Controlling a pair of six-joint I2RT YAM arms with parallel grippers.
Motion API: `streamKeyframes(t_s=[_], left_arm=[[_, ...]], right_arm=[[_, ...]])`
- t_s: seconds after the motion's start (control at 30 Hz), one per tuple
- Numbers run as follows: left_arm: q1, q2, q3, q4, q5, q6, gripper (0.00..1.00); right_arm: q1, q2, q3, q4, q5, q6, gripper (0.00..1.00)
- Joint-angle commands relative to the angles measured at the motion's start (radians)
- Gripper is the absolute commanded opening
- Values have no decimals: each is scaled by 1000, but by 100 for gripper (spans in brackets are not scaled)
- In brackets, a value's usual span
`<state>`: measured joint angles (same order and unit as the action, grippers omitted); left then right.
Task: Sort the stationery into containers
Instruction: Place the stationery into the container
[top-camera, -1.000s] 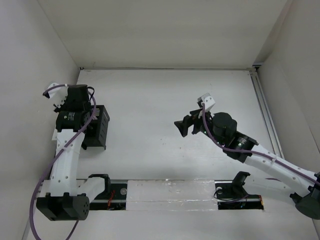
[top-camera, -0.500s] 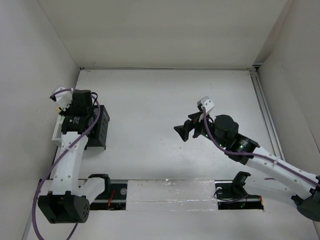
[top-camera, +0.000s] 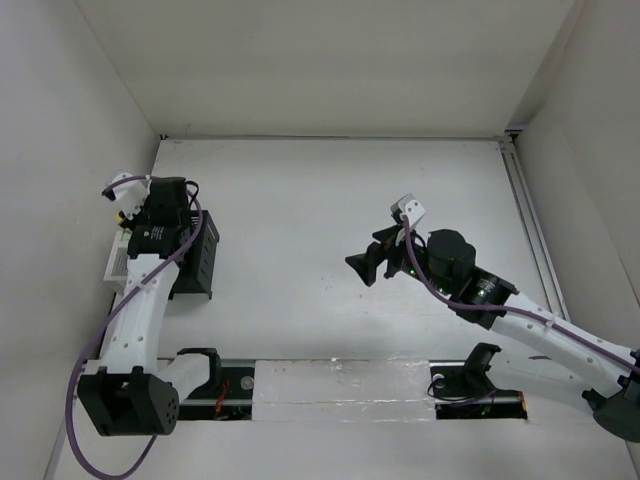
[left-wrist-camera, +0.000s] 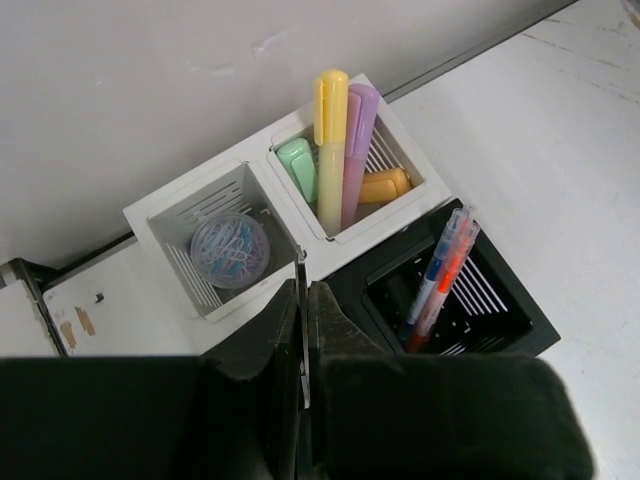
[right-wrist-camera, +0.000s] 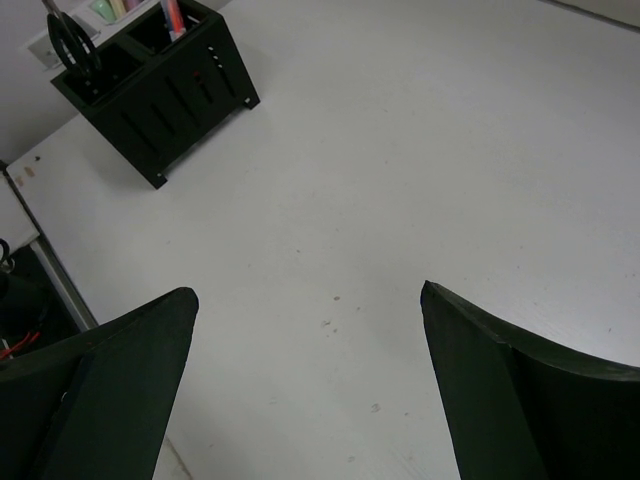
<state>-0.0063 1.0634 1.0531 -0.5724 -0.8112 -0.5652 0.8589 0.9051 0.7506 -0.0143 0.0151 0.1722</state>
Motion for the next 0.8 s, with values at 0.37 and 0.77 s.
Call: streamKeyframes(t_s=[0.37,0.77], left_arm=[[2,30,28,-12,-42,-64,53],[-58,-127,208,-40,265,66,100]], right_arm=[[5,15,-10,77,-35,-5,99],[5,15,93,-15,91,16,99]])
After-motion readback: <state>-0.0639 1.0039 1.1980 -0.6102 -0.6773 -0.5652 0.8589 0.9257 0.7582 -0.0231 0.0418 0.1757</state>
